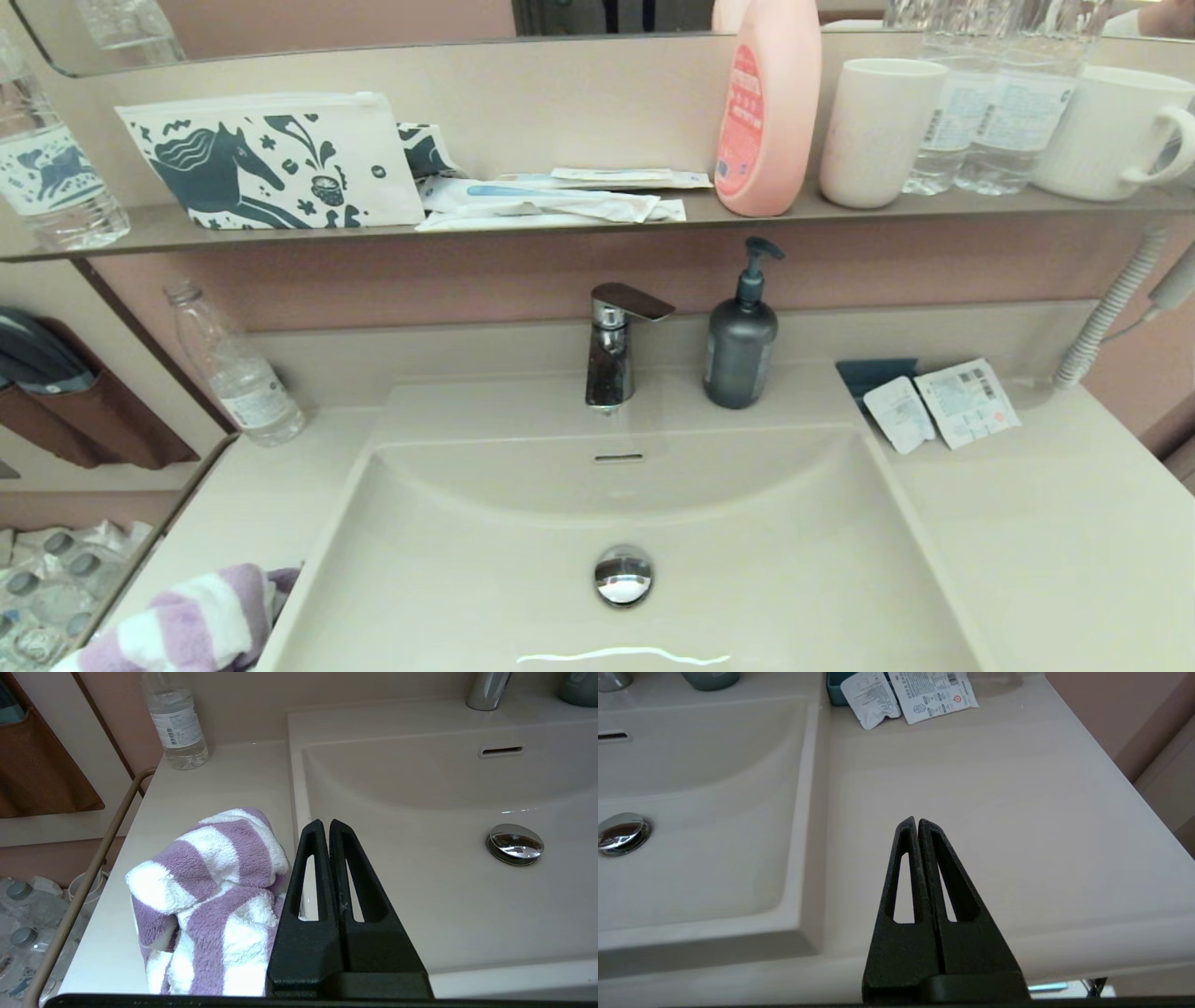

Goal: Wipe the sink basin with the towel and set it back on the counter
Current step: Pick up the cloth

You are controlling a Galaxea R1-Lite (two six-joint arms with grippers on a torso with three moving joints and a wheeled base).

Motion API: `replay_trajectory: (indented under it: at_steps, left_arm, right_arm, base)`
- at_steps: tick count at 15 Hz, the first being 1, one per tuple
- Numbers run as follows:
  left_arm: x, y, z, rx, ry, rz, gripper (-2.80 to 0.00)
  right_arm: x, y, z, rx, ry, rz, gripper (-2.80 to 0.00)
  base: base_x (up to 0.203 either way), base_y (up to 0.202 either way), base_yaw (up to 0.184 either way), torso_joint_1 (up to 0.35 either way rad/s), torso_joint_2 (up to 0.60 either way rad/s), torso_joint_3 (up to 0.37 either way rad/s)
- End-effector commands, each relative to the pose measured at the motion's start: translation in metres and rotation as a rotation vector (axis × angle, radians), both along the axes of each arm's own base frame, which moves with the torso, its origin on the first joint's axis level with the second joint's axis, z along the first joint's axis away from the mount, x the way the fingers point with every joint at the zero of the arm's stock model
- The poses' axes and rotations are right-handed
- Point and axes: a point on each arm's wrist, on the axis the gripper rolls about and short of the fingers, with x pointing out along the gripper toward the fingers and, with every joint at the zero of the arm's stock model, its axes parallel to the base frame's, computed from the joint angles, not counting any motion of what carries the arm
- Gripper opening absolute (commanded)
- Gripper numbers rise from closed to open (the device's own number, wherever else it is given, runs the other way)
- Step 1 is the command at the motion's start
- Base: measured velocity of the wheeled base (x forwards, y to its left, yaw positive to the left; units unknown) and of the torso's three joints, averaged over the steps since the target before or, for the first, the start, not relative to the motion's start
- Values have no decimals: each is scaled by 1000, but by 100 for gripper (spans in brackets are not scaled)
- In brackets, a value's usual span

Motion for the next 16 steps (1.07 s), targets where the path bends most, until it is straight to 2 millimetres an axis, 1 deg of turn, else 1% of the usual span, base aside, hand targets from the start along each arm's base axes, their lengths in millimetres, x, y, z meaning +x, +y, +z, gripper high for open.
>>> replay_trajectory:
  at_steps: [1, 3, 5, 7, 16]
  left_arm:
    - [0, 0, 0, 0, -1, 1, -280]
    - [0, 0, 0, 1, -1, 1, -280]
    - [0, 0, 0, 1, 0, 1, -280]
    - [0, 0, 0, 0, 0, 1, -280]
    - [0, 0, 0, 2, 0, 1, -280]
  right_arm:
    - [4, 0, -8, -6, 0, 2, -280]
    - [5, 0, -11, -14, 8, 11, -280]
    - [7, 0, -15, -59, 13, 27, -280]
    - [11, 1, -18, -79, -26, 32, -280]
    - [11, 1, -19, -83, -33, 57, -280]
  base:
    - [0, 0, 0, 0, 0, 0]
    - [0, 0, 0, 0, 0, 0]
    - [0, 0, 0, 0, 0, 0]
    - [0, 0, 0, 0, 0, 0]
    - [0, 0, 0, 0, 0, 0]
